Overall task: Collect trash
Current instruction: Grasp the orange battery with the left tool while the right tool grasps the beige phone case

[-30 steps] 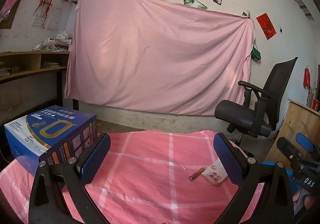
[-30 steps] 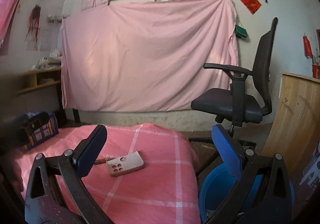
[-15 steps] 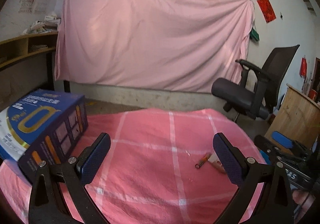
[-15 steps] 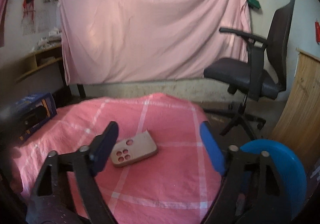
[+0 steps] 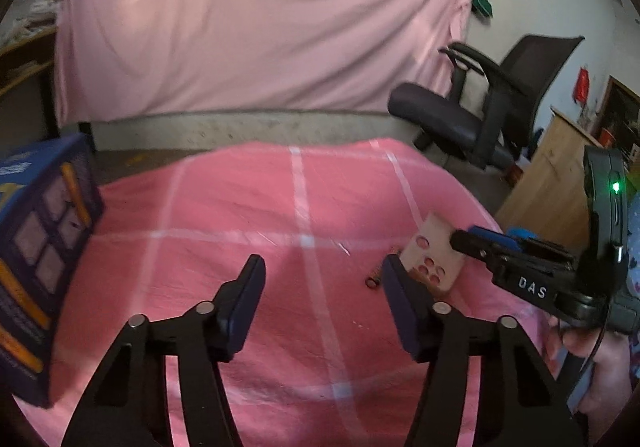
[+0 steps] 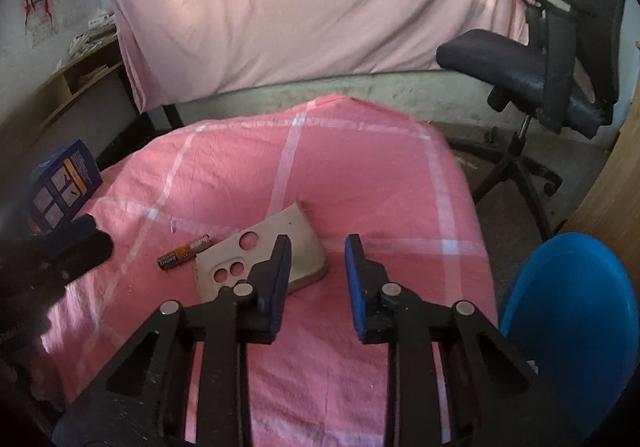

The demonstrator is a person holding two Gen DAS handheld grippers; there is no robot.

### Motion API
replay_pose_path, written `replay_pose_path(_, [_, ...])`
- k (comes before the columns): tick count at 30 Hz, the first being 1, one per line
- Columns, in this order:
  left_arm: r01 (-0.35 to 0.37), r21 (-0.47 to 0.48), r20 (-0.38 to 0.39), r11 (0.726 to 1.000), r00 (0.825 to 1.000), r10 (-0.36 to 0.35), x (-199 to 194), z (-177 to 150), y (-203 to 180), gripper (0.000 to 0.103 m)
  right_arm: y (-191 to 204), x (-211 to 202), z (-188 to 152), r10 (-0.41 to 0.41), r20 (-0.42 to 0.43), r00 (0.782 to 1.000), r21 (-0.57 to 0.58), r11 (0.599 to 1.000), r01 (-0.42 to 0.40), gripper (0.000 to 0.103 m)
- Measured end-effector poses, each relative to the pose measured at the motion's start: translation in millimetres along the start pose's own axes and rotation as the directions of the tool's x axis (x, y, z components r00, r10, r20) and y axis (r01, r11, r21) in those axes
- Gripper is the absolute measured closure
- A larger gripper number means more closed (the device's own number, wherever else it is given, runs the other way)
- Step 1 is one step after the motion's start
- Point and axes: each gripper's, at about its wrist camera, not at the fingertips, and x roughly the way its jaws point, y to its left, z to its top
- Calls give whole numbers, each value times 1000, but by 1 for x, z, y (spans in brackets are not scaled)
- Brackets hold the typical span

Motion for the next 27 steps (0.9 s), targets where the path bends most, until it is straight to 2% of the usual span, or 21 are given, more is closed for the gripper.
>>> replay_pose_path(4, [46,15,-58,999,997,-45,10,4,-3,58,0,1,-1,16,-13,1000,2,1000,-16,62])
replay_pose_path(7, [72,35,-100,997,993,-68,19,7,-8,67,0,-1,-3,14,-19,1000,-3,1000,-14,64])
replay_pose_path(12, [98,78,-143,992,986,-86,30,12,-19,69,1,-4,-4,5,-16,1000,-9,1000,-6,70])
replay_pose_path(15, [94,126,-170,988,983,-71,39,15,-27,75,-1,-7,-5,2,-12,1000,-6,1000,-2,73])
replay_pose_path(20, [62,202,-187,977,982,-24,44,11,-37,94,-4,-11,-8,2,1,1000,-3,1000,-2,74])
replay_pose_path(27, [10,193,-144,981,989,18,32,0,-36,96,-10,-23,-12,14,49,999,31,999,-15,74])
